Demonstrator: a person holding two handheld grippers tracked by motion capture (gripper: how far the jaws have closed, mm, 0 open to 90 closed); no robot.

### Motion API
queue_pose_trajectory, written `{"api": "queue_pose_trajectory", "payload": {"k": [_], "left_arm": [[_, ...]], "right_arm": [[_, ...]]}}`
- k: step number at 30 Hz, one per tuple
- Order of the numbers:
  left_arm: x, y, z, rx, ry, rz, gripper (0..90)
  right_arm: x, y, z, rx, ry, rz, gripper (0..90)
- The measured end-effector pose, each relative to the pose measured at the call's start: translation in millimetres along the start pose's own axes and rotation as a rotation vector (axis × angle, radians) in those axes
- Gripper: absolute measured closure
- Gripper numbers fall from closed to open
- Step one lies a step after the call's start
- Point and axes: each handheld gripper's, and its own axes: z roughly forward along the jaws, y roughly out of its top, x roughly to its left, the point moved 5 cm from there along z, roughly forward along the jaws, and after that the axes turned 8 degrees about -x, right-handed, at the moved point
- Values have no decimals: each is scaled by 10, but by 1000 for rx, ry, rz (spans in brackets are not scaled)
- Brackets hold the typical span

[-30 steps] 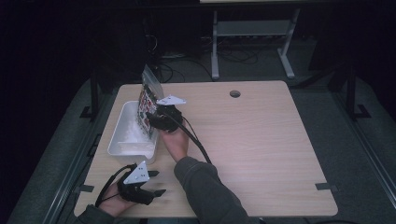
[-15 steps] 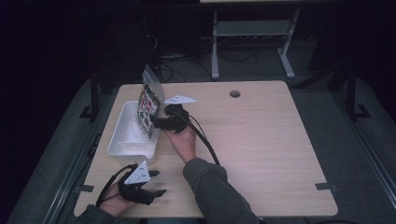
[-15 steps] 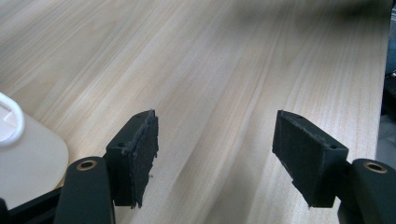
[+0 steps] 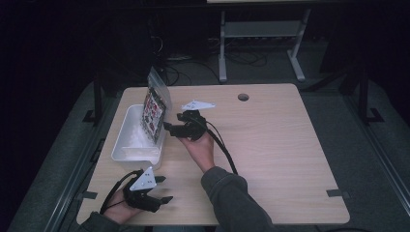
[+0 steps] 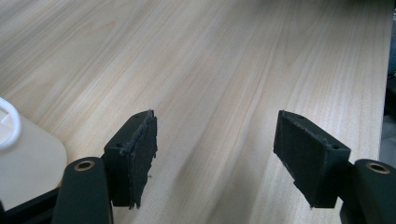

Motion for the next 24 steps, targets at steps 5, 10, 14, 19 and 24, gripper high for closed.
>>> {"api": "queue_pose_trajectory", "payload": {"k": [5, 10, 14, 19, 24], "left_arm": [[3, 0, -3, -3, 2, 2, 295], [-2, -1, 5, -1, 2, 6, 294], [1, 1, 6, -4, 2, 4, 294], [4, 2, 5, -8, 2, 3, 293], [3, 8, 2, -17, 2, 4, 292]], "right_arm": [[-38, -7, -67, 4, 5, -3, 315], [-68, 0, -146, 10, 19, -3, 309], [-87, 9, -210, 11, 29, -6, 307], [-129, 2, -300, 26, 38, -9, 301], [-164, -10, -372, 42, 37, -16, 298]]}}
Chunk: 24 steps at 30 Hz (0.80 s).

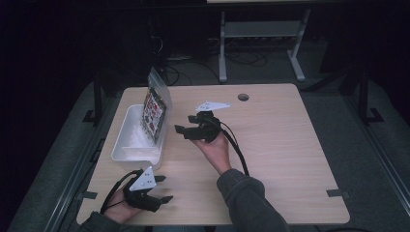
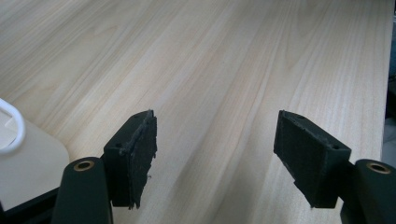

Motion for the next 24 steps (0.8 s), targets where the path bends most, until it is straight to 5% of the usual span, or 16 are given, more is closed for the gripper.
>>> {"api": "queue_pose_trajectory", "payload": {"k": [24], "left_arm": [[3, 16, -1, -20, -7, -17, 281]], "right_arm": [[-184, -110, -503, 37, 44, 36, 267]]}}
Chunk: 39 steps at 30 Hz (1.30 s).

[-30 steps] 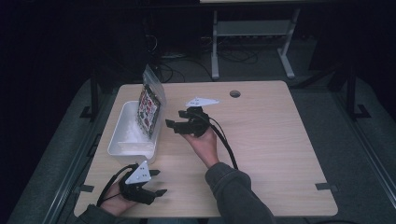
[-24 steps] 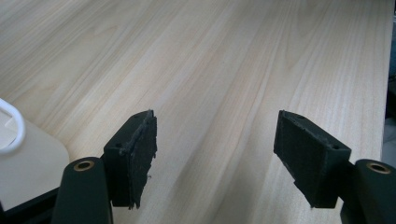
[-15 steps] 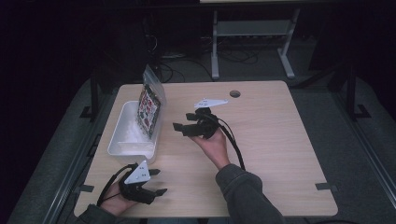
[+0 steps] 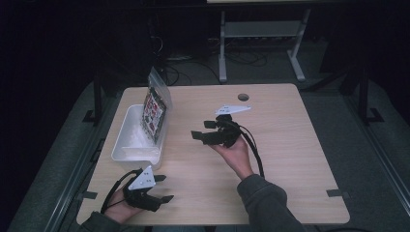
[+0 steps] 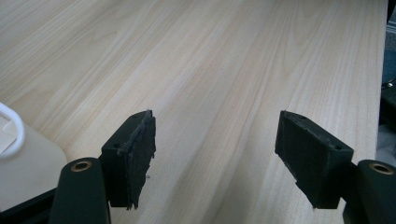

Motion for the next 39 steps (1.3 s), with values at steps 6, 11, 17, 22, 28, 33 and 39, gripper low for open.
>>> {"api": "queue_pose_trajectory", "payload": {"k": [6, 11, 17, 22, 28, 33, 39], "left_arm": [[-3, -4, 10, 4, -4, 2, 274], [-3, -1, 8, 1, -1, 4, 274], [-2, 0, 7, 0, 0, 6, 274], [-3, 7, 4, -8, 5, 6, 274], [-2, 7, 2, -9, 6, 5, 274], [-5, 9, 4, -9, 7, 8, 275], [-6, 7, 12, -7, 5, 8, 275]], "right_arm": [[-65, -52, -166, -5, -5, 5, 266], [-111, -89, -297, -5, -9, 9, 263], [-158, -139, -425, -2, -7, 28, 264], [-191, -191, -519, 4, -6, 40, 266], [-219, -246, -647, 14, -7, 45, 266], [-254, -288, -750, 8, -15, 51, 266], [-317, -343, -885, 7, -29, 66, 263]]}}
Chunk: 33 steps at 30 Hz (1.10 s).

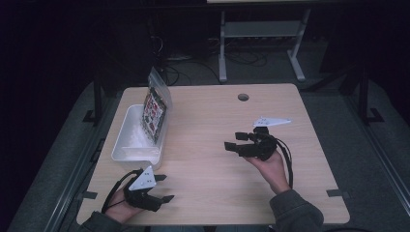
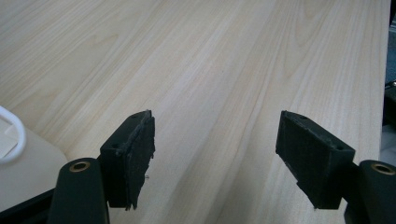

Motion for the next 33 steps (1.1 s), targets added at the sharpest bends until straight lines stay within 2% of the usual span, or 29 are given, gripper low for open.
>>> {"api": "queue_pose_trajectory", "payload": {"k": [11, 23, 33], "left_arm": [[0, 3, -5, -2, 2, -3, 275], [4, 2, -8, -4, 7, -6, 275], [2, 2, -5, -2, 6, -1, 273]], "right_arm": [[-95, -71, -225, -24, -25, 26, 265], [-161, -193, -445, -21, -42, 44, 263], [-261, -368, -590, 22, -64, 62, 260]]}}
